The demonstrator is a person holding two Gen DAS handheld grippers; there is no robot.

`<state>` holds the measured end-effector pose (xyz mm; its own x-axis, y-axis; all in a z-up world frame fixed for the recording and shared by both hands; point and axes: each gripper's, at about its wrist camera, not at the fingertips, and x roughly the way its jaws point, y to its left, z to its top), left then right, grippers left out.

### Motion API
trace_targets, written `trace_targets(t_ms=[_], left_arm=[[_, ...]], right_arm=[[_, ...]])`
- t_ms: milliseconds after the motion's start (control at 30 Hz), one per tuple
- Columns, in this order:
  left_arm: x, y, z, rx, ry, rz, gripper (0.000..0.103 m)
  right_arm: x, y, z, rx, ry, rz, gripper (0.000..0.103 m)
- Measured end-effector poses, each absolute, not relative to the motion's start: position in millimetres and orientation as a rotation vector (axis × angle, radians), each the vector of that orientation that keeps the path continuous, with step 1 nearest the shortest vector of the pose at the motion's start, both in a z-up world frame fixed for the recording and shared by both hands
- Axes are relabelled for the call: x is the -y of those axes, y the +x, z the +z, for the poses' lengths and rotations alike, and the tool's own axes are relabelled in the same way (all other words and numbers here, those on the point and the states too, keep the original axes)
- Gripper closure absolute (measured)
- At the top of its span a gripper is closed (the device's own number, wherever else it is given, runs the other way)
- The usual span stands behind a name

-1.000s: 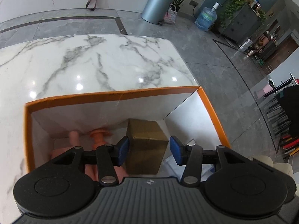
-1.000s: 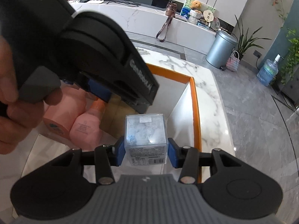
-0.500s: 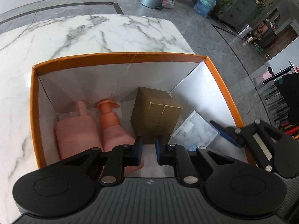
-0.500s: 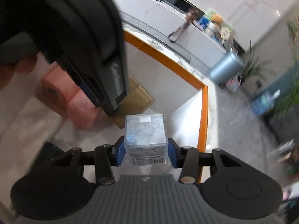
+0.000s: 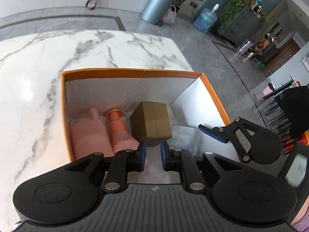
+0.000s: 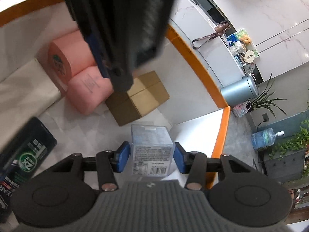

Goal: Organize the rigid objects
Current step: 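Open both tools to release the brown box and cube box inside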

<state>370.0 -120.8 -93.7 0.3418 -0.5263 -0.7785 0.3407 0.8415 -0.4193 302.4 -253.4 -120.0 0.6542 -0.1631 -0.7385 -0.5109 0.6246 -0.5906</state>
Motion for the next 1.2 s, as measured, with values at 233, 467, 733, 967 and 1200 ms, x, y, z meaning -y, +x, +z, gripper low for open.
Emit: trace_targets(t_ms=[233,467,733,967,1200], left_arm=[[114.6,341.4,-85.7,-0.992,-0.156,-0.557,0.086],[119.8,334.1,-86.3,-0.962,-0.106,-0.554,0.086],[128.4,353.0,-89.9,-1.006,-0.035,-0.601,0.08],[135.9,382.3,-94.8,-1.048,0.026,-0.598,0.077],[133.3,400.8,-100.4,-1.085,-0.042,-0.645,0.077]], right_arm=[[265.7,280.0,-98.1,-0.864,-0.765,0.233,0.049],[255.1,259.4,-104.2,-0.916,-0.733,0.271,0.069],[250.6,301.5,-108.1,-1.038,-0.557,0.19,0.085],[243.5,311.9,-113.7,-0.942,-0.632,0.139,0.091],[237.9,309.9,-115.4,-0.88,-0.715,0.141,0.095]])
